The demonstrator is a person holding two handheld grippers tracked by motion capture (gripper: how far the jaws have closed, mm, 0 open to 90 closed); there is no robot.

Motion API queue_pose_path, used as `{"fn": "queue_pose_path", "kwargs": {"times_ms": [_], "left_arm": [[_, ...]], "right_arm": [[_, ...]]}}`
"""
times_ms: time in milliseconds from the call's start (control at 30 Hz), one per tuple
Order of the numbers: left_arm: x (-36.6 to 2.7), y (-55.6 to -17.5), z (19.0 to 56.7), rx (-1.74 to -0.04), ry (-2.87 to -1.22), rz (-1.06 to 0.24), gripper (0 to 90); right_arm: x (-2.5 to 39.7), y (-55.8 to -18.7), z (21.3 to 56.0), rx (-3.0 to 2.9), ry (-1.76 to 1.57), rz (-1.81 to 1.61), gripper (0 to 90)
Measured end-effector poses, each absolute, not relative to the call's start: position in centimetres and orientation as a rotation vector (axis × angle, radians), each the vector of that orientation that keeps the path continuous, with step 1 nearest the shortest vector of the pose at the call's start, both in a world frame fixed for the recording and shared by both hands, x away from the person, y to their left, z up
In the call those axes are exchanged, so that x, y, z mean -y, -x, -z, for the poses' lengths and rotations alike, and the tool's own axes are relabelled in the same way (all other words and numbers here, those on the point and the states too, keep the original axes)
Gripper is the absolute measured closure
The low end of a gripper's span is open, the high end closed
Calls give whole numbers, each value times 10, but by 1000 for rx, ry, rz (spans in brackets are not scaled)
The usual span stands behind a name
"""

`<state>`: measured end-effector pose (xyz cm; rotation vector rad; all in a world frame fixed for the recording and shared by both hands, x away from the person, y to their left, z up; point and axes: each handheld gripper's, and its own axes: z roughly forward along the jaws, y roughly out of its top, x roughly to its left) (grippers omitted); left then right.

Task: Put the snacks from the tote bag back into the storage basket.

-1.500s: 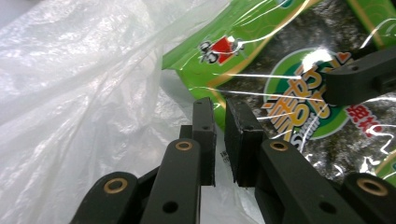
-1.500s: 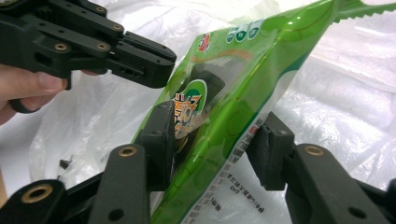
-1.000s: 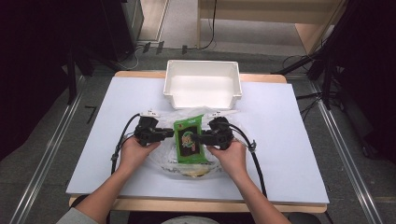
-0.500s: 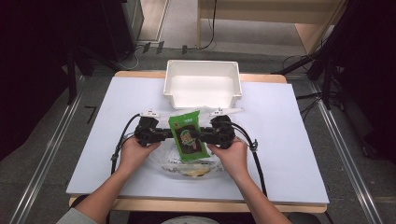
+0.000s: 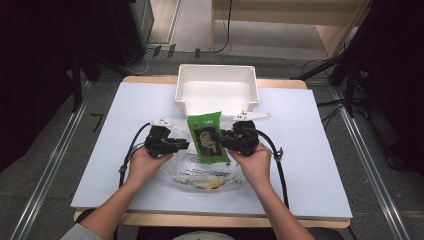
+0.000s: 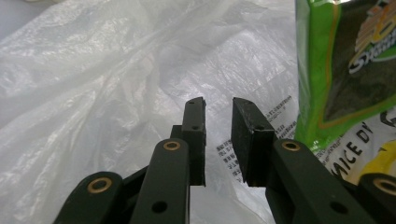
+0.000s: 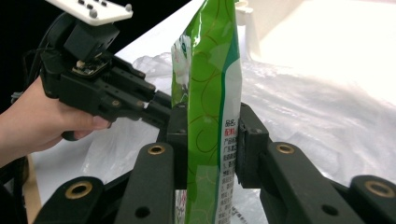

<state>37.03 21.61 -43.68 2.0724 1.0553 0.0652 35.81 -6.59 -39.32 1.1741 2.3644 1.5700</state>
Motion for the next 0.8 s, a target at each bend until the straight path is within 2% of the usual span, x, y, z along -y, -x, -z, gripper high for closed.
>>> {"fn": "queue_pose_path", "kwargs": {"times_ms": [433,600,733,800], "left_arm": [[-214,-367,436,-1021,-2071,0,697],[-216,-365,436,-1016,-2071,12,637],[-218,-367,437,-1016,-2058,39,552],[-219,-367,438,-1012,-2061,48,544]], "right_arm": [[76,-364,394,-2332,-1187,-1545,735],[78,-367,394,-2324,-1191,-1538,735],[79,-369,394,-2320,-1187,-1518,734],[80,-371,393,-2312,-1189,-1513,735]]}}
